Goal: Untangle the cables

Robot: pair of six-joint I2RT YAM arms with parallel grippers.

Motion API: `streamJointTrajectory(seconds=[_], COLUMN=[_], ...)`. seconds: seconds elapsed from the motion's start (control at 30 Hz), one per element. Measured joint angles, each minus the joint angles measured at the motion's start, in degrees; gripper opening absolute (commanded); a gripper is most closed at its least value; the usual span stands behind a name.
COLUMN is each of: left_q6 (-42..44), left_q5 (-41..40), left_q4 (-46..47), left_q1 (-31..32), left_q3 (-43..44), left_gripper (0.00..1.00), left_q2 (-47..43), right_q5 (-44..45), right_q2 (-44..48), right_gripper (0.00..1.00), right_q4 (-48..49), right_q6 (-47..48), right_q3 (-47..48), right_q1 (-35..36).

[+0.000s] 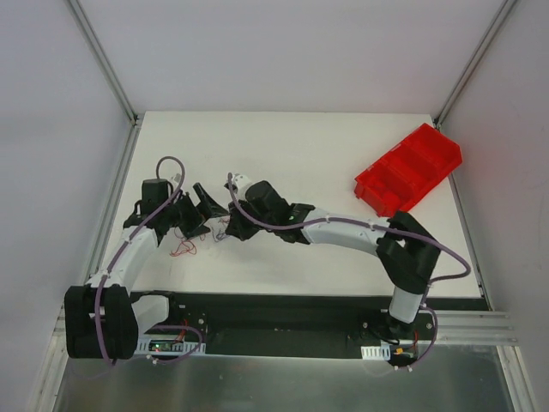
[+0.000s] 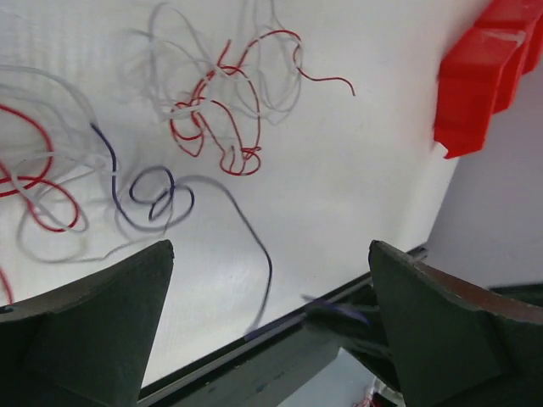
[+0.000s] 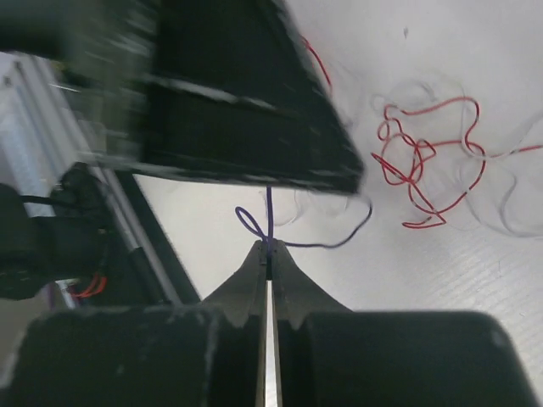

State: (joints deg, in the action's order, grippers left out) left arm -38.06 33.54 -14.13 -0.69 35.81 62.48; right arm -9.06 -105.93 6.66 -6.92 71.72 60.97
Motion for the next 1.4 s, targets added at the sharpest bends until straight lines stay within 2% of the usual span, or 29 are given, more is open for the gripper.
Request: streamJointTrajectory(seconds=[0.1,0.27,0.5,0.67,0.83,0.97,1.03,1.17,1.27,1.4], left_q6=[-2.9,-6.5,-13.6,-13.5,-9.0,-3.1,0.1,6.5,9.8,12.4], left_q5=[3.9,5.9,6.8,6.1,5.0,4.8,3.8,-1.2,-4.8,-9.4], left_q4=[6.0,13.5,24.5,25.8,24.7,24.6,25.9,30.9,34.4,35.8], left_q1=[2.3,5.3,6.8,7.5,8.0,15.5,22.1,34.4,38.6,39.8], left_q3=[-1.5,-1.5,-4.1,-5.9,-5.2,-1.1,0.0,-0.6,-1.1,-0.3], left_gripper=[0.98,0.98,0.93,0.96,0.92,0.96,0.99,0.99,0.98,0.89], left_q2=[2.9,10.8,18.1,15.8,4.3,-1.0,-3.8,-9.2,-9.7,-5.4], right_q5=[-1.2,-1.7,3.4,7.3,11.1,13.3,14.6,16.3,16.8,17.2], right_q2=[5.7,13.9,28.2,33.1,35.4,35.3,35.3,35.4,35.6,36.5], right_gripper=[0.00,0.00,0.00,0.00,0.00,0.00,0.00,0.00,0.00,0.00], right_q4=[0.0,-2.4,-13.6,-17.8,-21.1,-25.1,-27.3,-30.8,-31.9,-33.7], right_q6=[-0.1,0.1,4.5,8.6,10.6,10.8,10.6,9.5,8.6,8.0], right_q3=[-0.4,-0.4,4.4,12.5,13.9,14.0,14.4,15.8,16.2,16.3], right_q1=[0.0,0.0,-0.2,-1.0,-2.5,-3.8,-4.2,-5.4,-6.0,-6.0])
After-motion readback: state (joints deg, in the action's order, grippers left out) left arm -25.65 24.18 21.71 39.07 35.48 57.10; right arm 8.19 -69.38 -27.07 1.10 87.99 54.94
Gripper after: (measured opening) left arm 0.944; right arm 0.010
